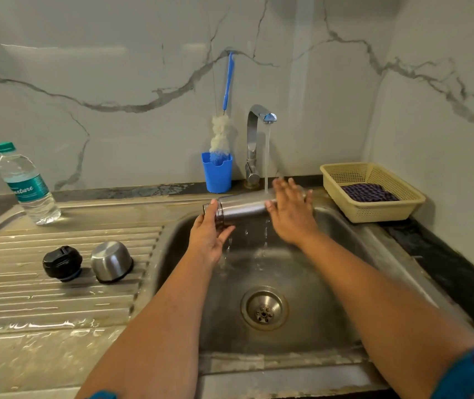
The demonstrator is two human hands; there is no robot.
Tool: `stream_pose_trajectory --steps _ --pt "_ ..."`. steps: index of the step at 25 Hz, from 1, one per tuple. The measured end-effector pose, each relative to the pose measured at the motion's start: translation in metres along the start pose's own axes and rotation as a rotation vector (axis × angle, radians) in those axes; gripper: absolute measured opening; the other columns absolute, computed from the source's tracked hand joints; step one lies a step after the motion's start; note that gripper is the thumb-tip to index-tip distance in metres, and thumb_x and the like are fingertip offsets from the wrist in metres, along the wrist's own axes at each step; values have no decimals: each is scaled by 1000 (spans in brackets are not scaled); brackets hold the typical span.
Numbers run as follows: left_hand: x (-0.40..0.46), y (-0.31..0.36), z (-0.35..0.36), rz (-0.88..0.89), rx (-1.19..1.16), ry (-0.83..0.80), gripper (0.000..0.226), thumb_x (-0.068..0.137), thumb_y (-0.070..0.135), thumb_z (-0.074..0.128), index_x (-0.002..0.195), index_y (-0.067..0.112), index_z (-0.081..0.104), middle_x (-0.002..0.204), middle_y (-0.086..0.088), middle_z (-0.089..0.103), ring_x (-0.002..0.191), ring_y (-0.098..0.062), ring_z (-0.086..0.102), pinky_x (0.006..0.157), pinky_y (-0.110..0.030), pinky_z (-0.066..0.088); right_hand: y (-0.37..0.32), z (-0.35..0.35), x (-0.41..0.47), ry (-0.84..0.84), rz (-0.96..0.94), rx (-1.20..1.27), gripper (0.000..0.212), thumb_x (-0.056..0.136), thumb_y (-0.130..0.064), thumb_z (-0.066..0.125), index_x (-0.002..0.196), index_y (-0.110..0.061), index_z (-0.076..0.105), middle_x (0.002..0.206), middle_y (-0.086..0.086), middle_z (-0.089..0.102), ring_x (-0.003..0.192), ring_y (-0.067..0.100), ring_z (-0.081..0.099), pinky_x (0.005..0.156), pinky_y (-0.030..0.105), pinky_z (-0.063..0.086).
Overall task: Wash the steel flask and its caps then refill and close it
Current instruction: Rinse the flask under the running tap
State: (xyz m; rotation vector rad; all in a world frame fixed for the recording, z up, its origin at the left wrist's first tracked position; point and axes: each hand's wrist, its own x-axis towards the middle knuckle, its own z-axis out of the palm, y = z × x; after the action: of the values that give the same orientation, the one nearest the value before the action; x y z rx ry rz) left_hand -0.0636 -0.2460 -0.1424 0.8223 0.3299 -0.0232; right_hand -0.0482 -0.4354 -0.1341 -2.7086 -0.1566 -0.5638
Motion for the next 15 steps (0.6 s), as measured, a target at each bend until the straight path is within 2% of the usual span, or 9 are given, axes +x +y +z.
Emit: stream_pose_trajectory --steps 3,7,9,11,12,15 --pt "0 -6 1 31 60 25 68 85 29 75 143 13 44 127 -18 60 105 -29 66 92 -42 57 -32 14 -12 -177 -178 -69 70 100 -47 34 154 -16 1 162 5 1 149 22 -4 121 42 -2" --pt "1 -4 0 59 65 136 70 84 31 75 144 11 44 128 -17 60 106 -29 65 86 -40 60 -29 14 -15 -160 -392 -129 79 96 -29 52 154 -20 -1 162 -1 -3 148 14 -3 118 32 -2" --pt "3 4 -4 59 8 166 67 84 33 76 140 11 47 124 -17 62 108 -30 65 85 -43 60 0 2 -6 -111 -250 -151 86 92 -31 57 154 -20 -1 162 1 -3 148 16 -4 118 34 -2" --pt "2 6 -7 31 -31 154 65 83 33 76 137 10 49 122 -17 62 108 -31 65 85 -45 60 20 -5 -3 -62 -91 -195 82 95 -31 54 154 -17 -1 162 4 -3 148 19 -7 118 35 -5" --pt "0 4 -5 17 -21 140 65 83 33 76 137 10 49 121 -17 62 108 -31 65 85 -45 60 15 -3 -5 -55 -83 -189 80 96 -28 53 154 -16 -1 162 5 -4 148 19 -7 117 35 -6" --pt "-4 -10 1 2 102 108 63 84 33 76 137 8 50 121 -18 64 101 -29 68 81 -39 61 -36 20 -17 -119 -276 -88 81 93 -14 56 154 -18 2 162 4 2 149 20 -2 116 35 -7"
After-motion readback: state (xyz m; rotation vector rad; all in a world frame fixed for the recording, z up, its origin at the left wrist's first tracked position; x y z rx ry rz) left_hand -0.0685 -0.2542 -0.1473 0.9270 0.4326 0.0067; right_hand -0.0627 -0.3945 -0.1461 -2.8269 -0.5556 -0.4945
